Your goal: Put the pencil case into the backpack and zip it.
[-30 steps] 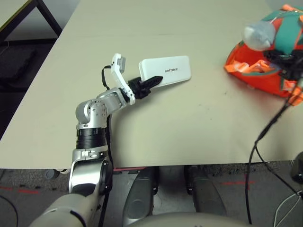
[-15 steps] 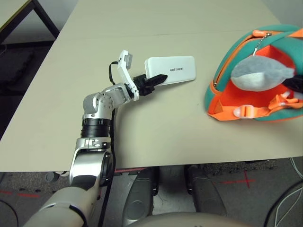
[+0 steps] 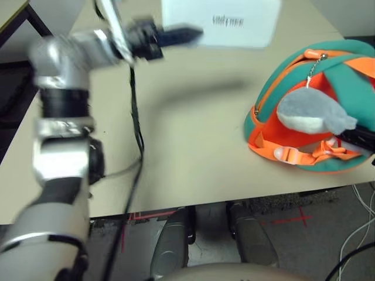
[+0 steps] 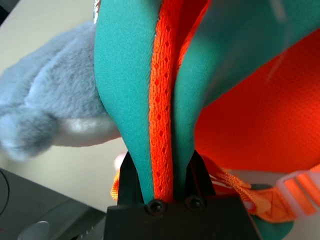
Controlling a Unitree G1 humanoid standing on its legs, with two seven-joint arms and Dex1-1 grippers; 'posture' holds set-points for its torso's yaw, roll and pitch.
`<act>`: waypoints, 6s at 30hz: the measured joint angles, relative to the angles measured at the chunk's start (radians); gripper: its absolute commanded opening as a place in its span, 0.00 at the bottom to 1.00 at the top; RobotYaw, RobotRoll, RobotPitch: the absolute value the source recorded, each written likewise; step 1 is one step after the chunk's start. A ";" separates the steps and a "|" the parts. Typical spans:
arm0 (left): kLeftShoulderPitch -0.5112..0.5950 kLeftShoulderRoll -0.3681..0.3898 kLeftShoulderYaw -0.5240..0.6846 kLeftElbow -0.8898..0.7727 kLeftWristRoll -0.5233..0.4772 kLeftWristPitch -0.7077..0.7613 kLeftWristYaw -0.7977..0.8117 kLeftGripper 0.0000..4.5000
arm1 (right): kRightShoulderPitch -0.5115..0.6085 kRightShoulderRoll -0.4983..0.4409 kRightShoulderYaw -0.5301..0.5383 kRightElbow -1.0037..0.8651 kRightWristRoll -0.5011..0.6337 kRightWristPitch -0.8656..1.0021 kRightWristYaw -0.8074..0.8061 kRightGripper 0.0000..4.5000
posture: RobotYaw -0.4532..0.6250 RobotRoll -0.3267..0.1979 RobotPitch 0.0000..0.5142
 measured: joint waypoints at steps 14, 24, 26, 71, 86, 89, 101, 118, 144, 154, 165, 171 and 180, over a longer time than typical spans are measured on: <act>-0.002 -0.099 -0.085 0.009 0.133 -0.117 -0.066 0.32 | -0.115 -0.006 0.125 0.042 -0.068 -0.031 0.044 0.03 | 0.32 0.62 0.35; -0.023 -0.154 -0.093 0.115 0.213 -0.203 -0.086 0.32 | -0.144 -0.008 0.142 0.044 -0.068 -0.033 0.031 0.03 | 0.32 0.62 0.34; -0.038 -0.150 -0.092 0.145 0.225 -0.222 -0.094 0.32 | -0.146 -0.008 0.143 0.044 -0.068 -0.033 0.031 0.03 | 0.32 0.62 0.35; -0.183 -0.516 -0.303 0.500 0.443 -0.420 -0.125 0.32 | -0.148 0.016 0.170 0.031 -0.097 -0.052 0.064 0.03 | 0.30 0.62 0.32; -0.159 -0.471 -0.210 0.381 0.458 -0.387 -0.128 0.87 | -0.160 0.019 0.178 0.037 -0.123 -0.056 0.075 0.03 | 0.32 0.62 0.31; -0.159 -0.420 -0.174 0.306 0.423 -0.316 -0.147 1.00 | -0.174 0.019 0.198 0.045 -0.135 -0.058 0.082 0.03 | 0.33 0.62 0.31; -0.118 -0.414 -0.152 0.262 0.403 -0.321 -0.105 0.60 | -0.232 0.036 0.254 0.062 -0.182 -0.061 0.107 0.03 | 0.33 0.62 0.32; -0.131 -0.429 -0.145 0.338 0.411 -0.367 -0.064 0.32 | -0.233 0.039 0.254 0.062 -0.185 -0.061 0.107 0.03 | 0.32 0.62 0.32; -0.095 -0.445 -0.191 0.342 0.484 -0.455 -0.044 0.00 | -0.230 0.063 0.254 0.056 -0.183 -0.061 0.090 0.03 | 0.30 0.62 0.34; -0.083 -0.599 -0.203 0.359 0.497 -0.499 0.026 0.00 | -0.230 0.068 0.254 0.051 -0.177 -0.061 0.084 0.03 | 0.31 0.62 0.34; -0.004 -0.588 -0.209 0.243 0.496 -0.465 0.068 0.00 | -0.264 0.069 0.285 0.063 -0.186 -0.062 0.092 0.03 | 0.33 0.62 0.34; 0.011 -0.415 -0.162 0.000 0.450 -0.356 0.061 0.27 | -0.290 0.069 0.311 0.087 -0.207 -0.061 0.122 0.03 | 0.38 0.62 0.36; 0.130 -0.338 -0.167 -0.366 0.363 -0.221 0.099 0.90 | -0.350 0.069 0.370 0.140 -0.260 -0.053 0.177 0.03 | 0.41 0.62 0.37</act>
